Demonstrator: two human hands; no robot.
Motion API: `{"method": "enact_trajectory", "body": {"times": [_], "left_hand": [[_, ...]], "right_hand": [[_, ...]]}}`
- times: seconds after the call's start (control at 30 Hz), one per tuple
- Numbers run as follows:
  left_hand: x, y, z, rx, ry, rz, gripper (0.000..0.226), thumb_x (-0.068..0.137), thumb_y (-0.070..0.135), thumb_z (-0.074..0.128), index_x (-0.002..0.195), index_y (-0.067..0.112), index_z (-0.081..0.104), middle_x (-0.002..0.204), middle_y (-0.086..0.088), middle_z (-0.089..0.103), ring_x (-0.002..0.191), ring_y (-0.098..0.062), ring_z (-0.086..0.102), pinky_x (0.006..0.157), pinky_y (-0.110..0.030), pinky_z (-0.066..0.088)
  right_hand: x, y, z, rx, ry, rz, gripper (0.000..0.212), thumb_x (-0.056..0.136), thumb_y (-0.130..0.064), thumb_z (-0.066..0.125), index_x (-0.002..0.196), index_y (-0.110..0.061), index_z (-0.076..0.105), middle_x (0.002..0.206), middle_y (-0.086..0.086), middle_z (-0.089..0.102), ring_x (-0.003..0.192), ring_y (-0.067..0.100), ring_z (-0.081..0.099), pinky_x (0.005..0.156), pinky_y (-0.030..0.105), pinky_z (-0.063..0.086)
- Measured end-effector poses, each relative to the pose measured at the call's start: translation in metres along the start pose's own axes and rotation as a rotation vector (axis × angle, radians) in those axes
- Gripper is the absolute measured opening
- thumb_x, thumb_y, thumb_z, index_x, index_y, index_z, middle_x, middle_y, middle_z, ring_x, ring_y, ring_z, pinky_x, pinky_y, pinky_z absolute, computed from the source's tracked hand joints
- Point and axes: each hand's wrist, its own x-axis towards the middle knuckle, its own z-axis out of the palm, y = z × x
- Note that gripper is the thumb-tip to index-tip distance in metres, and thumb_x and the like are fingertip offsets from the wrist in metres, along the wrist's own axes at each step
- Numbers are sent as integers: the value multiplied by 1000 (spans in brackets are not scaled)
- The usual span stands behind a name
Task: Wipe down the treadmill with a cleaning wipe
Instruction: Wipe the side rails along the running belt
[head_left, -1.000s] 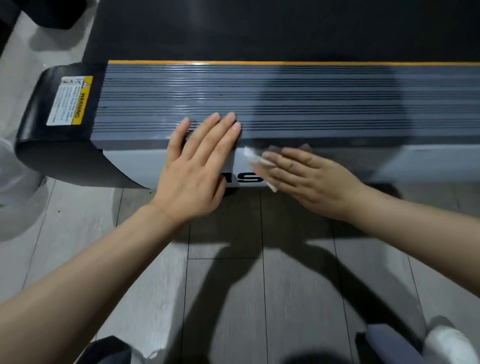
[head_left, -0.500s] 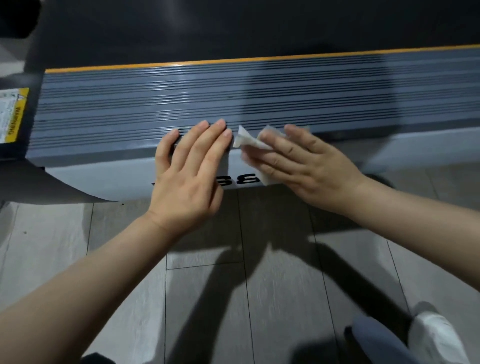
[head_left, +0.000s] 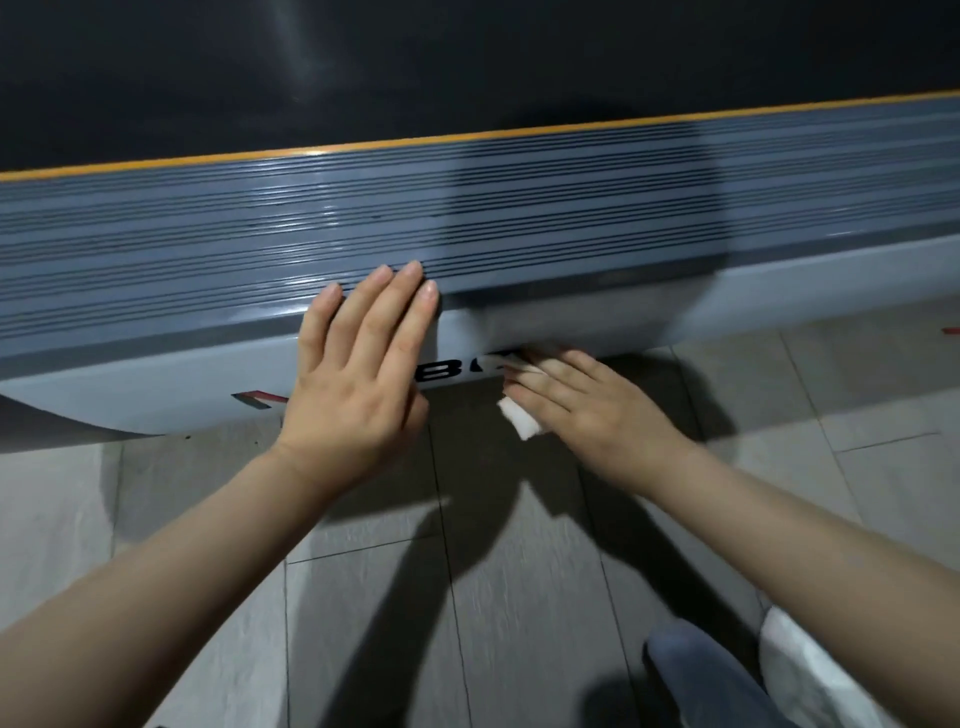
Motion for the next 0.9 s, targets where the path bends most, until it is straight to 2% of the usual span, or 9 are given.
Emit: {"method": "enact_trajectory", "body": {"times": [0.07,0.13,0.2,0.27,0.37,0.5,0.6,0.7,0.9], "left_hand": [[-1,2,2,1,28,-19,70,79,10,51,147,0,38,151,-20,40,142,-35,34,118,-51,19],[1,4,4,4,48,-22,69,79,10,52,146,0,39,149,-20,43,140,-35,35,117,-50,20],[2,4,6,7,58,-27,70,78,10,54,145,0,40,148,-21,44,140,-35,35,116,-51,21],[2,4,5,12,61,-22,72,76,10,57,146,-1,40,148,-21,44,140,-36,35,116,-52,21],[-1,3,4,19,54,-9,73,77,11,57,147,0,39,150,-20,42,141,-35,35,115,-52,23],[0,3,6,12,71,-11,71,79,12,56,147,1,40,149,-20,43,141,-35,35,116,-51,22],[-2,3,10,21,87,-19,71,78,12,58,147,1,40,149,-19,43,141,-34,35,117,-50,21],[-1,4,12,15,98,-26,72,77,12,59,146,2,41,149,-19,44,140,-35,36,117,-49,20],[-2,3,15,11,102,-34,73,75,11,60,146,2,42,148,-19,45,140,-34,35,118,-48,18]], "right_hand": [[-10,-22,-15,335,177,442,40,89,-9,53,129,-11,55,122,5,64,114,26,59,100,30,40],[-11,-29,-27,666,316,893,25,90,-8,60,113,-16,54,104,-6,64,100,23,63,73,22,43],[-3,-28,-37,833,500,1098,21,86,-8,67,95,-23,56,107,-9,62,108,16,60,80,16,44],[12,-21,-53,751,668,1142,22,80,-10,74,87,-26,61,112,-7,55,111,14,53,89,13,40],[40,-16,-74,769,825,1150,20,81,-9,75,86,-22,61,99,-3,49,84,-3,50,76,5,38],[57,-25,-64,993,835,1357,20,89,-4,62,97,-20,54,91,-2,60,75,1,54,66,12,44],[55,-30,-39,1401,796,1720,18,89,-4,60,106,-10,60,95,2,65,83,13,62,69,16,46],[58,-27,-43,1774,1013,1747,10,91,-12,56,98,-10,62,86,2,63,79,15,60,73,28,47],[57,-15,-61,1232,1080,1516,9,98,-17,56,104,-20,62,97,-4,67,82,0,63,71,12,48]]}}
